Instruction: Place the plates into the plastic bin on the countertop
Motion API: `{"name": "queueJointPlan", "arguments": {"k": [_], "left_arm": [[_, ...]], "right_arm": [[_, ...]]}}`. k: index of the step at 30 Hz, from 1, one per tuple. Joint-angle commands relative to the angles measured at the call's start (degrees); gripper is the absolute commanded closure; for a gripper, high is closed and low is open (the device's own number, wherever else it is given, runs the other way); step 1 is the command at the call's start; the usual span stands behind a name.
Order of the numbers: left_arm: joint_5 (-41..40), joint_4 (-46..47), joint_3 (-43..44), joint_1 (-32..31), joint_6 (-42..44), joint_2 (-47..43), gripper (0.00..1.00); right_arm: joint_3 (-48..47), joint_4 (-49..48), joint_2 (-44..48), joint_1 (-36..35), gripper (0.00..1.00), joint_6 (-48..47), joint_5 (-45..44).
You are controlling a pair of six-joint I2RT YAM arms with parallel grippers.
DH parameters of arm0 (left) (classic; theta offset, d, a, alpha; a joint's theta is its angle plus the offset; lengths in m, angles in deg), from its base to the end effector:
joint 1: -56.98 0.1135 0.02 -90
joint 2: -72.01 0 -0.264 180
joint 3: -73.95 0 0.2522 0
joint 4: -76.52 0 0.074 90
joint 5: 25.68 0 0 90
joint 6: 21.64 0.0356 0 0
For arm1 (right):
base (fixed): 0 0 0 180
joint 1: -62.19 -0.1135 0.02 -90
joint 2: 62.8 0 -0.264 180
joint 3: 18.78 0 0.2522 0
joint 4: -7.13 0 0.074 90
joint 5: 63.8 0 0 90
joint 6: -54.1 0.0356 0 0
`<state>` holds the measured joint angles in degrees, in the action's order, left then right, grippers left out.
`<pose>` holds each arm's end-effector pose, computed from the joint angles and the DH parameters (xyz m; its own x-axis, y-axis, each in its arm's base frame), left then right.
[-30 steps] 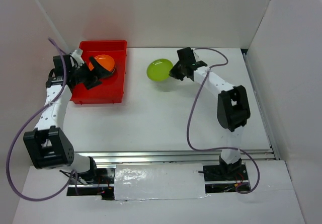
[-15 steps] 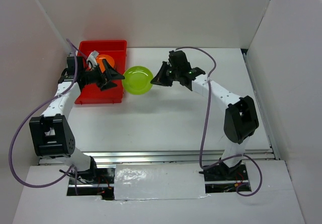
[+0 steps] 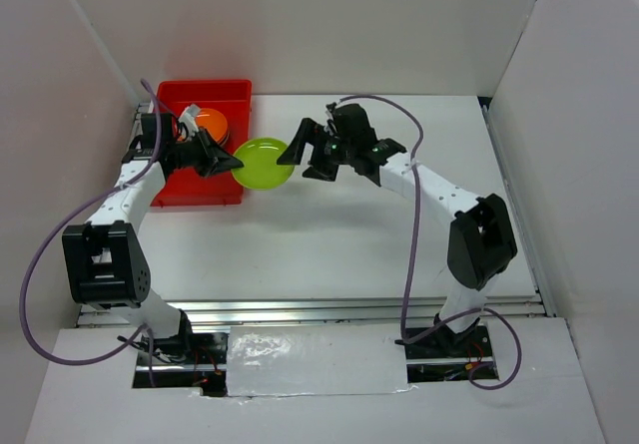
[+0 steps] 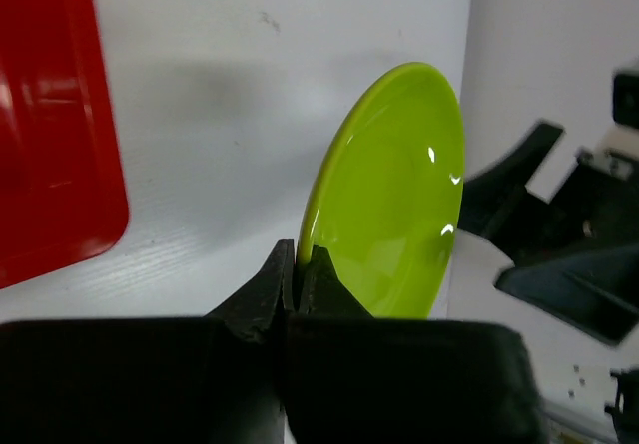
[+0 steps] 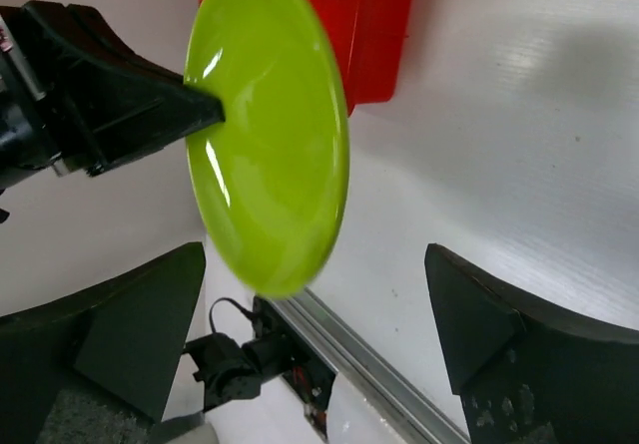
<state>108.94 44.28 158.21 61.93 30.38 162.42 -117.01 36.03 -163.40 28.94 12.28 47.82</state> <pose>0.3514 0.0053 0.2888 -0.7874 -0.5079 -0.3494 0.0032 0.5634 -0.8262 0.3374 0.2369 0.3070 -0.8656 0.2609 -0.4274 -0.1920 0.6154 0.7645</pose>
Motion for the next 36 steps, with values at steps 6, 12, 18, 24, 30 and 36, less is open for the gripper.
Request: {"name": "queueJointPlan", "arguments": {"k": [6, 12, 18, 24, 30, 36], "left_arm": [[-24.2, 7.9, 3.7, 6.9, -14.0, 0.4, 1.0], [-40.7, 7.0, 19.6, 8.4, -13.4, 13.4, 1.0], [-40.8, -2.6, 38.7, 9.1, -11.2, 28.4, 1.0], [-40.1, -3.4, 38.1, 9.4, -11.7, 31.4, 0.99], [-36.5, -5.9, 41.5, 9.7, -10.5, 33.1, 0.13], [-46.5, -26.6, 51.7, 10.2, -9.8, 26.9, 0.01]], "right_arm": [[19.1, -4.9, 22.7, 4.5, 0.0, -0.9, -8.4], [32.2, -5.8, 33.6, 6.7, 0.0, -2.9, -4.9], [37.3, -3.6, 40.7, 7.7, 0.0, -4.8, -2.3], [36.7, -2.1, 47.1, 9.3, 0.0, -6.1, -1.1], [34.1, 1.1, 50.4, 9.4, 0.0, -8.0, -0.4], [29.4, 9.3, 54.5, 9.1, 0.0, -11.2, -7.4]]}}
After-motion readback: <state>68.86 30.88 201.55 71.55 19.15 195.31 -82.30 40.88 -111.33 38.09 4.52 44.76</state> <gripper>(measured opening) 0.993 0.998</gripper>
